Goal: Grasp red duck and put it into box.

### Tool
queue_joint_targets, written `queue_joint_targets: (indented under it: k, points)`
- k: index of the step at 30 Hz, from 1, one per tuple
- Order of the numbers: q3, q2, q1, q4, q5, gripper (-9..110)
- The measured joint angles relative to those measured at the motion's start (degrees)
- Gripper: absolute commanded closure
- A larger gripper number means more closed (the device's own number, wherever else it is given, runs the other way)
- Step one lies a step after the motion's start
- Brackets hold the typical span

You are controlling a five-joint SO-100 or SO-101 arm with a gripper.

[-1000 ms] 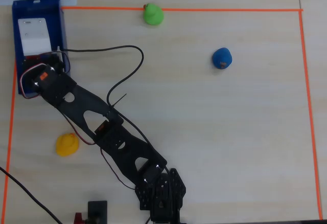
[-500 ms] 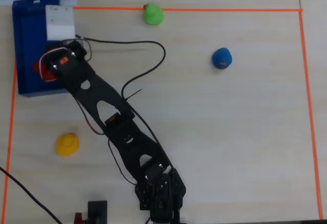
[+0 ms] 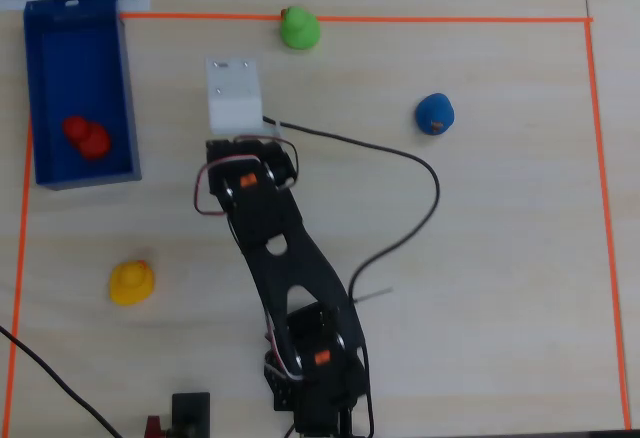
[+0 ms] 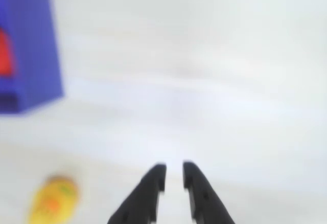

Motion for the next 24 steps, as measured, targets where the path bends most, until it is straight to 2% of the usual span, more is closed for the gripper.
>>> queue_joint_targets:
  k: [8, 15, 20, 24]
  points:
    - [33.4, 32.1, 8.2, -6.2, -2.6, 101]
    - [56.5, 51.9, 12.0, -6.9, -2.7, 101]
    - [65.2, 62.4, 14.4, -4.8, -3.9, 101]
    - [66.1, 68.7, 15.3, 4.0, -5.3, 101]
